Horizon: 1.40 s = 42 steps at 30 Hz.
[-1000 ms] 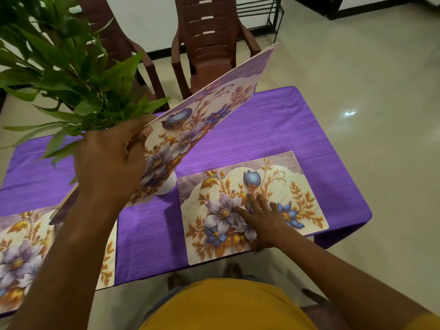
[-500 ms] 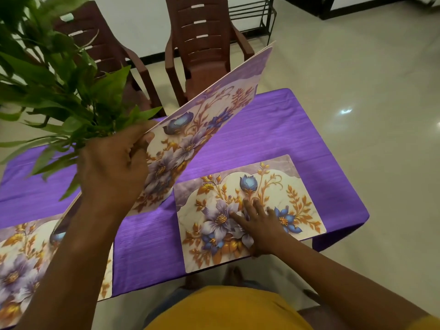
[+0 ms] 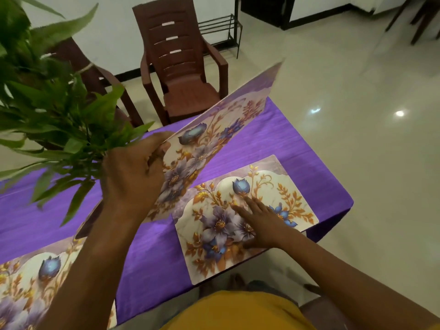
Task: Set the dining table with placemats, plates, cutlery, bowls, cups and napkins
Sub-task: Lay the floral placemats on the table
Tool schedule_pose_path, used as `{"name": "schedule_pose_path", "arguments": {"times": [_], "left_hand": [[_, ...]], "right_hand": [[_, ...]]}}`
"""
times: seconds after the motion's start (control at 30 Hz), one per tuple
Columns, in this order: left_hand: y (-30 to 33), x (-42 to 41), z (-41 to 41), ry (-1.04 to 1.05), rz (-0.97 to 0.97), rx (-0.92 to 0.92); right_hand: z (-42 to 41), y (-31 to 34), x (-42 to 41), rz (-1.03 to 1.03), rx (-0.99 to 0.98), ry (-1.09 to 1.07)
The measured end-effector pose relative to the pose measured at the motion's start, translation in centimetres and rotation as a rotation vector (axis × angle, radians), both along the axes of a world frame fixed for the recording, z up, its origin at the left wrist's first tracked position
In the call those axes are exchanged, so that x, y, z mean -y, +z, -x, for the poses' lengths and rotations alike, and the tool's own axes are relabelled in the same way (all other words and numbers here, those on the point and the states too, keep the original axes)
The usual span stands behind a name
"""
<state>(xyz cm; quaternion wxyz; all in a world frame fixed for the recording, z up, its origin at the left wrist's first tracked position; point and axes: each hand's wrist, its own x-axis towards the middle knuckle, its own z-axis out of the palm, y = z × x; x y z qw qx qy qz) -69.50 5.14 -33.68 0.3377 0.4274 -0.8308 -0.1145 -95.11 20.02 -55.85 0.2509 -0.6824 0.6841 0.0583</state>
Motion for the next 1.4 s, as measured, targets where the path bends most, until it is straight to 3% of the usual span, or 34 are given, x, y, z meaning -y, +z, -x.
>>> {"name": "schedule_pose_path", "arguments": {"times": [0.17,0.4,0.6,0.97,1.1,1.4], "left_hand": [[-0.1,0.8,1.7,-0.064,0.034,-0.031],[-0.3,0.8,6.1,-0.121,-0.133,-0.34],[-3.1,0.2,14.0,-0.017,-0.348,-0.544],[-7.1,-3.3,25.5,0.208,-0.774,-0.872],[-8.3,-3.3,27.0,0.26,-0.816,-0.865],[-10.6,-1.0,28.8,0.261,-0.991,-0.862]], "right_hand": [[0.7,2.1,0.9,0.321,0.409,-0.442],[5.2,5.8,3.0,0.417,0.919,-0.963],[14.3,7.9,5.3,0.444,1.202,-1.099],[29.4,9.7,5.5,0.293,1.385,-1.098],[31.4,9.9,6.3,0.277,1.462,-1.148],[33.2,10.1,6.4,0.372,1.356,-1.207]]}}
